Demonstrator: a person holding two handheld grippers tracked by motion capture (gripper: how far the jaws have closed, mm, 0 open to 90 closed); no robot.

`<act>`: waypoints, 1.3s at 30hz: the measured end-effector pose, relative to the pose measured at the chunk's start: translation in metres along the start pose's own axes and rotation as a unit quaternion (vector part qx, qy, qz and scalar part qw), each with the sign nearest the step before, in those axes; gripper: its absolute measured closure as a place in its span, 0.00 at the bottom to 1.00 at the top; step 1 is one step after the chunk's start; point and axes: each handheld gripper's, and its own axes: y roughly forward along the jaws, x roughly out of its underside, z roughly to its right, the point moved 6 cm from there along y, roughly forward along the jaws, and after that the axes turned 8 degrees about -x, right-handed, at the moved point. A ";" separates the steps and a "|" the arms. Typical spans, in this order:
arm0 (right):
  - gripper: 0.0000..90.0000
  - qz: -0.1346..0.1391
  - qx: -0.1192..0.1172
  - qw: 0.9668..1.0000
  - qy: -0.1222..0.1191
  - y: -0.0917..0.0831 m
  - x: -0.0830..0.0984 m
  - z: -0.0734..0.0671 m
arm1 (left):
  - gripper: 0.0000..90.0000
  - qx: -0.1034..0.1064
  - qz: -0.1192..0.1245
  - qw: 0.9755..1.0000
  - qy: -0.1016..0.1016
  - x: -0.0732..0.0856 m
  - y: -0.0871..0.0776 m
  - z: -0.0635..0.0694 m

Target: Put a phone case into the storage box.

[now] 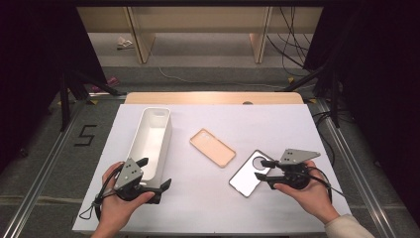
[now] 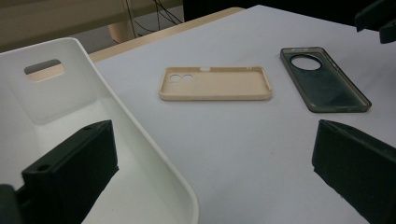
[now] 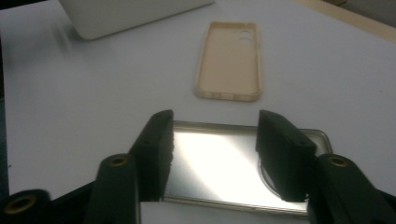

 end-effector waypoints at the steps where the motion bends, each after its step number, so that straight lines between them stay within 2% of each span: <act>1: 0.67 -0.009 -0.003 1.000 -0.002 0.003 0.000 -0.003 | 0.00 -0.001 0.000 1.000 0.001 0.000 0.000 0.000; 6: 0.95 -0.058 -0.017 0.998 -0.006 0.017 0.001 -0.012 | 0.00 0.005 0.002 1.000 0.004 -0.002 0.000 0.003; 8: 1.00 -0.075 -0.023 0.997 -0.001 0.022 0.003 -0.014 | 0.00 0.004 0.002 1.000 0.004 -0.002 0.000 0.002; 9: 1.00 -0.075 -0.023 0.997 -0.001 0.022 0.003 -0.014 | 0.00 0.003 0.004 1.000 0.003 -0.002 0.000 0.002; 10: 1.00 -0.092 -0.025 0.995 0.009 0.027 0.004 -0.015 | 0.00 0.004 0.004 1.000 0.003 -0.003 0.000 0.002; 13: 1.00 -0.118 -0.031 0.992 0.022 0.038 0.007 -0.014 | 0.00 0.003 0.001 1.000 0.003 -0.002 0.000 0.002; 15: 1.00 -0.134 -0.037 0.990 0.028 0.045 0.008 -0.014 | 0.00 0.004 0.001 1.000 0.004 -0.002 0.001 0.002; 16: 1.00 -0.134 -0.037 0.990 0.028 0.045 0.008 -0.014 | 0.00 0.004 0.001 1.000 0.004 -0.001 0.001 0.002; 17: 1.00 -0.148 -0.040 0.988 0.033 0.051 0.009 -0.015 | 0.00 0.005 0.001 1.000 0.004 -0.001 0.001 0.002; 19: 1.00 -0.164 -0.042 0.985 0.038 0.056 0.011 -0.016 | 0.00 0.005 0.001 1.000 0.004 -0.001 0.001 0.002; 21: 1.00 -0.170 -0.043 0.984 0.039 0.058 0.012 -0.017 | 0.00 0.004 0.001 1.000 0.003 -0.001 0.001 0.001; 22: 1.00 -0.183 -0.045 0.981 0.043 0.059 0.014 -0.017 | 0.00 0.004 0.001 1.000 0.003 -0.001 0.000 0.001; 23: 1.00 -0.183 -0.045 0.981 0.043 0.059 0.014 -0.017 | 0.00 0.004 0.001 1.000 0.003 -0.001 0.000 0.001; 27: 1.00 -0.208 -0.046 0.976 0.053 0.061 0.021 -0.016 | 0.00 0.005 0.002 1.000 0.003 -0.001 0.000 0.002; 39: 1.00 -0.233 -0.043 0.970 0.058 0.057 0.025 -0.016 | 0.00 0.006 0.003 1.000 0.002 -0.001 0.000 0.002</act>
